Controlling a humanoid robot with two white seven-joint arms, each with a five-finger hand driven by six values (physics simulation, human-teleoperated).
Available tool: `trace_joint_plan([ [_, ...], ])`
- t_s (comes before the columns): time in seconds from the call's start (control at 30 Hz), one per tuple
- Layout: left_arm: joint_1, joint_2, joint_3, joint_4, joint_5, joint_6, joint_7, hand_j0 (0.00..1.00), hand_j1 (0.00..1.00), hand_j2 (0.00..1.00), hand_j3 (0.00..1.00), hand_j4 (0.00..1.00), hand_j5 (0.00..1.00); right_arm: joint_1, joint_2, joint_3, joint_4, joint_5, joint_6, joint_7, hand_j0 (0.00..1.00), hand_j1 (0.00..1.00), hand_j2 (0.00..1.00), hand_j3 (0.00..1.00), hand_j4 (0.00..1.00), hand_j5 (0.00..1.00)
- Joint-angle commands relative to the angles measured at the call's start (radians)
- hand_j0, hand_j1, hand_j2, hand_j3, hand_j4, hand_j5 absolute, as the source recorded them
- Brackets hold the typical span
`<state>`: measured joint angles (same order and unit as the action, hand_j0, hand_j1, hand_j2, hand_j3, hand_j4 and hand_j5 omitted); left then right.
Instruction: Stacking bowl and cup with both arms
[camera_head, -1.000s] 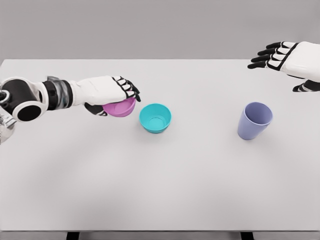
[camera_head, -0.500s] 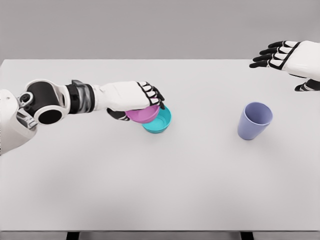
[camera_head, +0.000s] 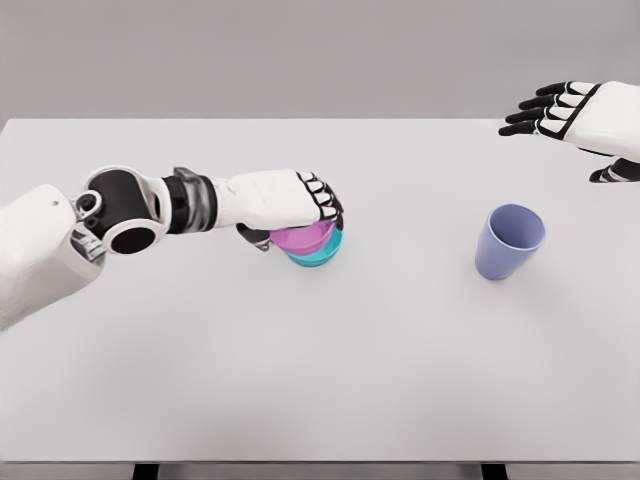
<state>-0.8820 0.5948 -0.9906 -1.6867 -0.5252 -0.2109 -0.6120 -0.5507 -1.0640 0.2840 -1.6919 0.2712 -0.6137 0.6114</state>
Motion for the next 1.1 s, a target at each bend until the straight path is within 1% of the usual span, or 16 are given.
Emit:
trace_joint_plan([
  [0.0,0.0,-0.007,-0.005,0.019,-0.006,-0.001,0.001,0.68,0.68,0.68,0.68,0.68,0.68,0.0,-0.001,0.0,0.0,-0.004,0.003,-0.001,1.0,1.0,1.0,1.0,1.0,1.0],
  [0.43,-0.002,-0.018,-0.002,0.022,-0.027,-0.001,0.001,0.68,0.68,0.68,0.68,0.68,0.68,0.0,-0.002,0.0,0.0,-0.004,0.003,-0.001,1.0,1.0,1.0,1.0,1.0,1.0],
  [0.53,-0.002,-0.041,-0.002,0.062,-0.029,-0.001,0.001,0.68,0.68,0.68,0.68,0.68,0.68,0.0,-0.002,0.0,0.0,-0.004,0.003,-0.001,1.0,1.0,1.0,1.0,1.0,1.0],
  [0.8,-0.003,-0.058,0.0,0.067,-0.045,-0.001,0.001,0.68,0.68,0.68,0.68,0.68,0.68,0.0,-0.002,0.0,0.0,-0.004,0.003,-0.001,1.0,1.0,1.0,1.0,1.0,1.0],
  [0.9,-0.002,-0.069,0.0,0.098,-0.05,-0.002,0.001,0.68,0.68,0.68,0.68,0.68,0.68,0.0,-0.002,0.0,0.0,-0.004,0.003,-0.001,1.0,1.0,1.0,1.0,1.0,1.0],
  [1.07,-0.003,-0.069,0.0,0.102,-0.05,-0.002,0.001,0.68,0.68,0.68,0.68,0.68,0.68,0.0,-0.002,0.0,0.0,-0.004,0.003,-0.001,1.0,1.0,1.0,1.0,1.0,1.0],
])
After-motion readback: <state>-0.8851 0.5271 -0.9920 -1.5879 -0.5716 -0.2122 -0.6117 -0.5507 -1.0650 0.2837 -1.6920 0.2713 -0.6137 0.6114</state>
